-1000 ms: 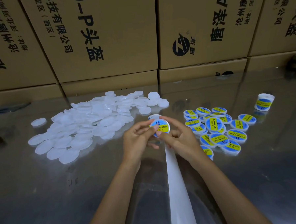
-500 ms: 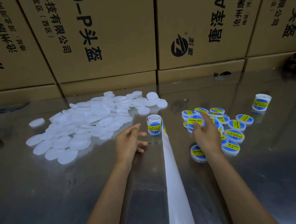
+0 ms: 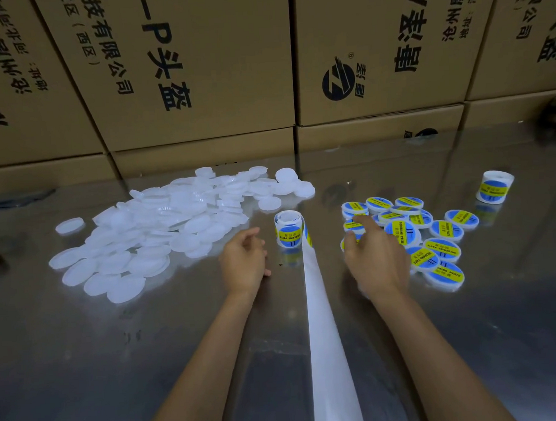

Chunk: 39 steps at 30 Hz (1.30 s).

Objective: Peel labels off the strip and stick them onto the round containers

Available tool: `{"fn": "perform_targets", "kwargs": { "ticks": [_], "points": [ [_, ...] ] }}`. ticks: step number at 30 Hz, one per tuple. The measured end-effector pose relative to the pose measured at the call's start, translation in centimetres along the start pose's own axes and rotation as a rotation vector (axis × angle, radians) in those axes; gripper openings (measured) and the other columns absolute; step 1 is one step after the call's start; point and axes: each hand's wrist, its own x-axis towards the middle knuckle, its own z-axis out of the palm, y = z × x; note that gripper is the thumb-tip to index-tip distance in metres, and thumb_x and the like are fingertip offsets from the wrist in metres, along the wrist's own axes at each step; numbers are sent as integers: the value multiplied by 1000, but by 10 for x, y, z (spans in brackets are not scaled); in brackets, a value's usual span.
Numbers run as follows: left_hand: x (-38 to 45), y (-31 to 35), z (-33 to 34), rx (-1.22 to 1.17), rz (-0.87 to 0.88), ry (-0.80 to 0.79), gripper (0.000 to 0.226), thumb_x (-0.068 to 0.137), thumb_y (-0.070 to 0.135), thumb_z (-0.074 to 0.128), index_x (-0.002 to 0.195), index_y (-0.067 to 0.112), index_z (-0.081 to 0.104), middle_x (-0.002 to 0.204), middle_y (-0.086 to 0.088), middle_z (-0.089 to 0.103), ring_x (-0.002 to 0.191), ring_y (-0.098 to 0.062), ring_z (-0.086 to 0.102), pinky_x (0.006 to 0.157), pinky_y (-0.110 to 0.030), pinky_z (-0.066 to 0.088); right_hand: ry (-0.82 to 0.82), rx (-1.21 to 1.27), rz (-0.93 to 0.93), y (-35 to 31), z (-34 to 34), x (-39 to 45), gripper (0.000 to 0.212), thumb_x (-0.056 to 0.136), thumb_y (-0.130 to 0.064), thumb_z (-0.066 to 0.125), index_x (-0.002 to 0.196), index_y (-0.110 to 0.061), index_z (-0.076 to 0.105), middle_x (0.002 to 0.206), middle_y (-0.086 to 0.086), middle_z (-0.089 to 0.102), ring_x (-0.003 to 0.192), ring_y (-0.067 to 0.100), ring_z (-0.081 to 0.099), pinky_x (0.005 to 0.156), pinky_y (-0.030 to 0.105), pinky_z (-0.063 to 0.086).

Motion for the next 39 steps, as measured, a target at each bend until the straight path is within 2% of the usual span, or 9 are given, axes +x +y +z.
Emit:
{"fn": "perform_targets", "kwargs": {
  "ticks": [4,7,14,17,20,25,28,33,39],
  "points": [
    [32,0,10,211,166,18,39,94,-7,45,124,7,67,124,-11,66,103,-28,66,97,-28,50,-41,106,-173,-15,13,-16,30,94,-22,48,119,-27,63,98,4,71,97,31,63,68,35,42],
    [61,-2,19,330,219,-27,47,90,-13,42,129,4,63,136,-12,59,126,-27,54,101,-17,35,-52,99,-201,-17,21,-16,26,93,-22,48,111,-29,65,101,0,69,101,24,60,71,35,45],
    [115,-14,42,640,365,-285,47,97,-1,51,144,4,50,153,-16,44,141,-31,42,119,-39,29,10,4,-227,-23,31,-1,18,89,-21,50,95,-25,66,89,-6,67,94,19,54,66,33,39],
    [127,-16,49,716,387,-369,37,101,13,54,137,6,59,152,-14,46,141,-31,42,117,-40,32,33,8,-283,-25,32,-1,15,86,-18,52,88,-22,67,86,-6,66,87,21,54,69,34,41],
    [127,-16,49,729,448,-326,19,95,10,57,102,2,73,119,-17,68,115,-34,59,92,-35,45,21,17,-294,-25,32,-2,14,85,-17,54,86,-21,67,85,-5,65,86,22,53,72,35,41],
    [114,-11,41,654,401,-245,6,98,3,45,94,5,49,87,-17,61,80,-35,54,67,-39,40,-73,87,-271,-24,30,0,38,86,-8,49,120,-21,64,108,-2,66,105,22,52,83,35,42],
    [99,-8,31,417,333,-149,8,104,10,41,99,11,47,88,-10,61,78,-27,54,65,-32,35,-175,320,-234,-23,34,1,65,85,1,43,146,-22,44,125,4,59,118,21,50,91,29,42],
    [71,-4,16,30,152,17,14,106,10,38,108,16,51,106,-9,62,64,-10,69,50,-19,53,-333,609,-92,-30,50,-3,67,95,1,36,155,-26,25,143,6,51,130,13,47,94,9,32],
    [30,4,5,-195,107,98,35,100,-1,36,108,19,62,101,2,59,82,-9,68,62,-24,60,-367,548,-93,-28,55,-3,65,95,-4,42,155,-22,23,146,2,51,132,22,49,105,28,38]
  ]
}}
